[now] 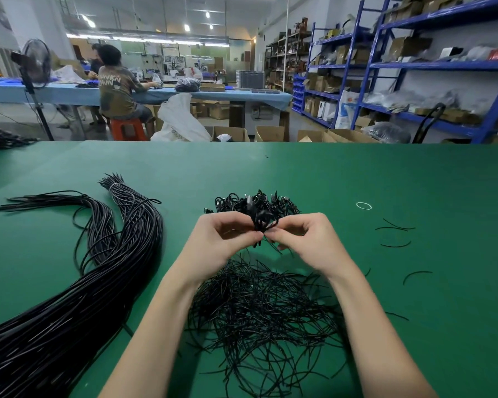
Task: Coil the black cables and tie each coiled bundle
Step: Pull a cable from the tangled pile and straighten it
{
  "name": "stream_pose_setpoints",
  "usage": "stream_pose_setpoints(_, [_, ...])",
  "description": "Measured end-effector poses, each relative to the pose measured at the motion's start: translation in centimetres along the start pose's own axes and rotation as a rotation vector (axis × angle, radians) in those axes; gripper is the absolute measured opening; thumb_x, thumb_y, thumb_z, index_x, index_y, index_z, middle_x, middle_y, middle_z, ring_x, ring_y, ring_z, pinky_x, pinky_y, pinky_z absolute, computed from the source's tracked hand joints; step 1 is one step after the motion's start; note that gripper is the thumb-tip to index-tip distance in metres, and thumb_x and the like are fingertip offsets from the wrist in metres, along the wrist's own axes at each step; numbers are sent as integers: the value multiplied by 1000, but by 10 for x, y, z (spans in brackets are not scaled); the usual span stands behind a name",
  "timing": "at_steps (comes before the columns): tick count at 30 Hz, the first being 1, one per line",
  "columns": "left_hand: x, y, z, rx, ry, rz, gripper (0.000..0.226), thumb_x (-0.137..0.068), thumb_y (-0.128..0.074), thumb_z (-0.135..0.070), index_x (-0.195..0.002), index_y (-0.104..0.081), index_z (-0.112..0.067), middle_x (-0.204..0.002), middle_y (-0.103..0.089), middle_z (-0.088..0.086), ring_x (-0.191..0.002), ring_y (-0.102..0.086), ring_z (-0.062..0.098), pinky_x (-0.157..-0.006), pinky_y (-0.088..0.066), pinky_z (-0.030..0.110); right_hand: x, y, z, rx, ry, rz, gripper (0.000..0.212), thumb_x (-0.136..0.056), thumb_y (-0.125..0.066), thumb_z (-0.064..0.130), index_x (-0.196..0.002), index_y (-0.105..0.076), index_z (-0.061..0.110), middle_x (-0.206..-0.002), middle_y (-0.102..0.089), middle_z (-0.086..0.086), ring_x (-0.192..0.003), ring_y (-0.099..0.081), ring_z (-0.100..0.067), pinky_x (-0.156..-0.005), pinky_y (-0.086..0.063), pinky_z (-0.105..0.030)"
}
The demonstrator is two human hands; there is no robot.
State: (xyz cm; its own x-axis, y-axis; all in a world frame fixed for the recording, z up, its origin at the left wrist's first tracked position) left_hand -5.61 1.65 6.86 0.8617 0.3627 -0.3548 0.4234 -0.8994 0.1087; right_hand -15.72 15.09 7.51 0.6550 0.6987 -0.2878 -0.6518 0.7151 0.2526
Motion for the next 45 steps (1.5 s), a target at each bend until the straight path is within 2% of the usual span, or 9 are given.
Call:
stream_pose_setpoints(9, [4,-14,-22,-405,-310,-114,21,-81,-81,-9,-101,-81,-17,-98,-77,-8,-94,-70,6,-90,-52,21,14,-30,-56,-945,-629,47,8,-69,-71,3,-73,-78,-2,-68,-68,-11,-63,-71,-18,-43,-50,-13])
stream_pose_setpoints(15, [1,2,24,208,197,-294,19,-77,-82,-13,-93,-75,-21,-90,-79,-2,-88,-73,10,-80,-57,23,-4,2,-30,-92,-216,-78,22,-94,-73,18,-115,-72,24,-99,-79,5,-71,-74,-14,-58,-55,-19])
stream_pose_setpoints(18, [1,1,36,430,350,-280,45,-60,-85,-24,-102,-71,-14,-90,-78,0,-84,-73,13,-76,-56,23,-4,7,-2,321,121,-159,26,-83,-83,26,-103,-75,40,-102,-73,26,-67,-69,-8,-68,-53,-15])
stream_pose_setpoints(21, [2,0,39,406,405,-221,59,-52,-85,-30,-107,-70,-14,-86,-76,-7,-74,-69,1,-77,-48,26,-2,1,8,425,202,-152,17,-79,-79,50,-95,-74,46,-97,-70,34,-70,-67,-3,-77,-56,-29])
stream_pose_setpoints(24, [3,-2,40,387,421,-189,56,-52,-85,-30,-104,-71,-16,-85,-76,-9,-71,-68,-3,-78,-43,25,1,3,12,560,254,-206,24,-79,-66,68,-94,-70,50,-93,-67,39,-74,-66,3,-74,-55,-28])
stream_pose_setpoints(29, [1,-5,40,442,410,-194,47,-58,-83,-23,-103,-71,-14,-103,-78,1,-100,-71,7,-83,-50,19,4,1,20,663,327,-244,18,-85,-65,63,-90,-71,47,-89,-66,38,-73,-64,2,-67,-51,-23])
stream_pose_setpoints(33, [0,-4,35,409,353,-228,34,-65,-83,-14,-97,-72,-14,-92,-78,-2,-90,-72,4,-73,-53,11,5,-2,18,690,231,-327,13,-82,-64,55,-79,-70,44,-72,-65,30,-66,-60,0,-57,-38,-19])
stream_pose_setpoints(40, [-2,-3,13,-161,99,-263,18,-80,-83,-14,-94,-77,-23,-85,-78,-4,-81,-71,6,-76,-55,15,4,-17,-42,-285,-555,-90,13,-86,-74,17,-73,-77,15,-70,-72,4,-50,-57,-2,-43,-36,-14])
stream_pose_setpoints(45, [3,-6,41,235,426,-263,22,-78,-82,-14,-100,-75,-14,-95,-78,3,-91,-71,13,-76,-53,18,-1,11,-15,166,-130,-150,10,-91,-75,21,-88,-78,30,-86,-77,15,-62,-72,-7,-52,-49,-15])
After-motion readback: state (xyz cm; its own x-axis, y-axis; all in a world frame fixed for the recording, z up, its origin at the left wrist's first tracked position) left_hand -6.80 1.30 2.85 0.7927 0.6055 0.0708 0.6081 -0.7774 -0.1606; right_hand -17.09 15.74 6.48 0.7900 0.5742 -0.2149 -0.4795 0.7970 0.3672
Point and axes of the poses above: each hand's wrist, its own x-axis away from the middle knuckle, its own y-axis out of the back of the hand, z = x × y, the point moved 7 cm from there along -x, towards the middle knuckle
